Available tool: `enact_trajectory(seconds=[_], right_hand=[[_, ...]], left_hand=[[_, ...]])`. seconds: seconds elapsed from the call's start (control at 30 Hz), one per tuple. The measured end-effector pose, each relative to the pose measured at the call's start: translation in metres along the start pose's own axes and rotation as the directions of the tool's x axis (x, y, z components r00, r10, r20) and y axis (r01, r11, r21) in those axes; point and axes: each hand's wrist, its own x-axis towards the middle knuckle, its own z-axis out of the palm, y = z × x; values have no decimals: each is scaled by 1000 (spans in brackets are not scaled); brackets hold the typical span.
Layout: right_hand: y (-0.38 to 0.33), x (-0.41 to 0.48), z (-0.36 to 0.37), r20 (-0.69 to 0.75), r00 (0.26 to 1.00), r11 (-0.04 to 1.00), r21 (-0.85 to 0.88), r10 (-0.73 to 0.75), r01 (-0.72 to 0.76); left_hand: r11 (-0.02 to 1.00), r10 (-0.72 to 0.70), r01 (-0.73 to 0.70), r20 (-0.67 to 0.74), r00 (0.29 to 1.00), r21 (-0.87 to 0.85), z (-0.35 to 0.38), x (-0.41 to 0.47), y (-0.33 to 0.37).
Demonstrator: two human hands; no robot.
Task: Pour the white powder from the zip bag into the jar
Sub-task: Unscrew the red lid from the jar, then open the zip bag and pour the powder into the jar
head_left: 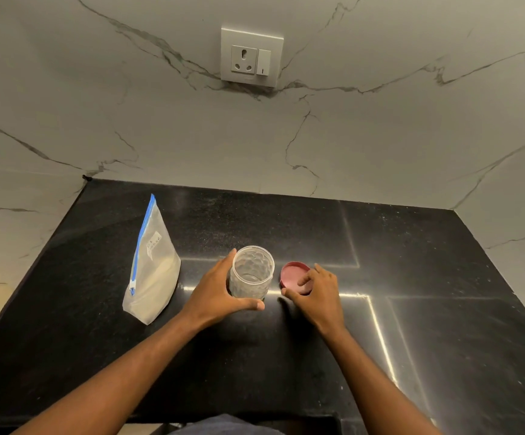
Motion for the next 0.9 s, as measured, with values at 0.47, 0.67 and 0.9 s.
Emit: enact_trajectory(seconds=[0.47, 0.67, 0.9], right_hand=[[-212, -32, -50, 210, 487, 516, 111, -848, 850], [-260, -30, -20, 456, 172, 175, -35, -873, 984], [-276, -26, -9, 543, 57, 10, -88, -838, 996]], left_hand=[[968, 251, -181, -591, 767, 176, -92, -132, 61], [995, 29, 42, -681, 731, 87, -102, -159, 17], [956, 113, 109, -686, 718, 271, -109, -155, 11]])
